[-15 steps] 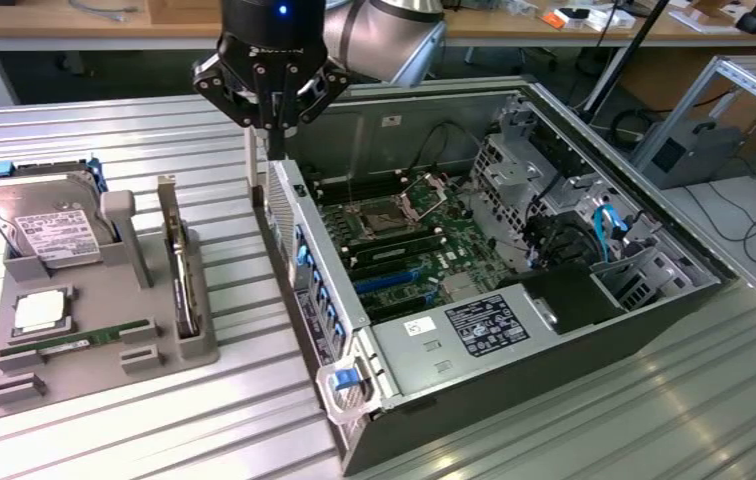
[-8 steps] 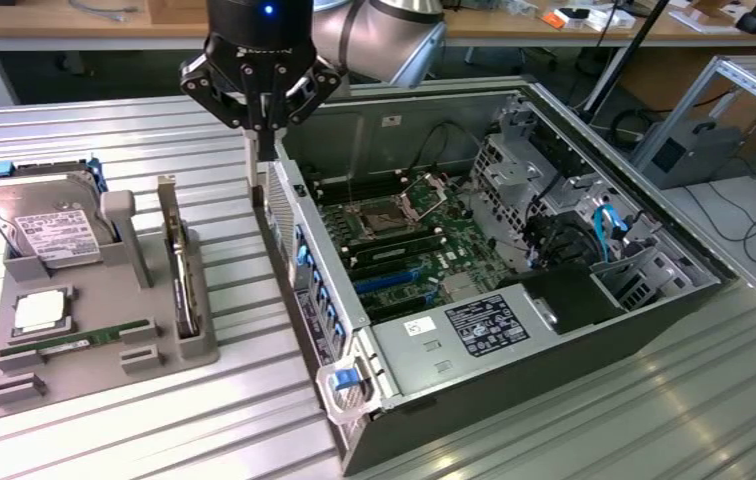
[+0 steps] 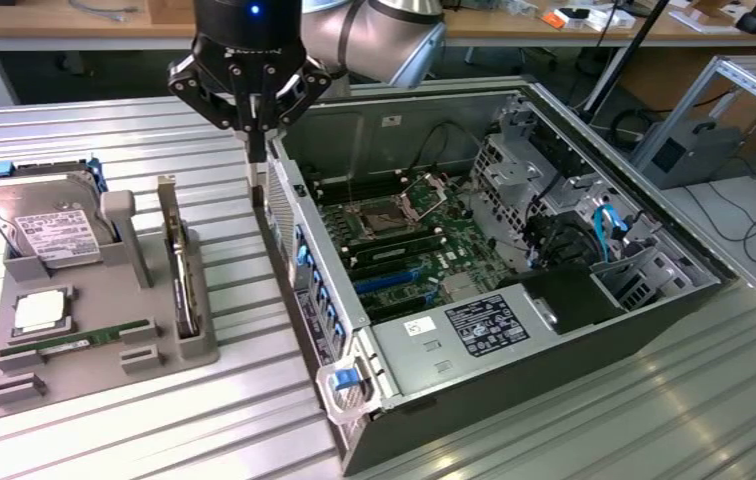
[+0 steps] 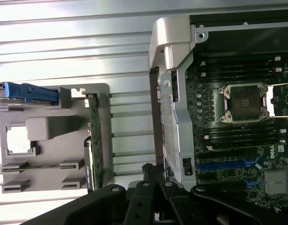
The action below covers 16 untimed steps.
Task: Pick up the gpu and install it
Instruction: 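Reach for the gpu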
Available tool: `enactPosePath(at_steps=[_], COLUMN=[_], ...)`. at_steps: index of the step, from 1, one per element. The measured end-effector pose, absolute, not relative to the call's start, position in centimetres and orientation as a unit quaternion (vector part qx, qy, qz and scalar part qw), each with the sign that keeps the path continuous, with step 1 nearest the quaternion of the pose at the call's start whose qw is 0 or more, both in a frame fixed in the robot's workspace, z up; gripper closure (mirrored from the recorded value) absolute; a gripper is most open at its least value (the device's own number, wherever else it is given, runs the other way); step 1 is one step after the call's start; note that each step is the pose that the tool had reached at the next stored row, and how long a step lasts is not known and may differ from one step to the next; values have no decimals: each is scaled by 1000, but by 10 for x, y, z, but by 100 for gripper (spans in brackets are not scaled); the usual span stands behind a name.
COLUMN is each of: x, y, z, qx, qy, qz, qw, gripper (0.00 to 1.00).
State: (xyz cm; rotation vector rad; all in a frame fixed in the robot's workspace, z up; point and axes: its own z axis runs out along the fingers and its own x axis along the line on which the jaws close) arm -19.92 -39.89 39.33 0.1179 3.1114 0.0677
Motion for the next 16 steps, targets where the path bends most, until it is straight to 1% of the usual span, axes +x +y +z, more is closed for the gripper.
enactPosePath(at_steps=[16], x=[-211], y=[-399], z=[393], qx=[38], qy=[999], qz=[22], qw=[14], gripper=[89])
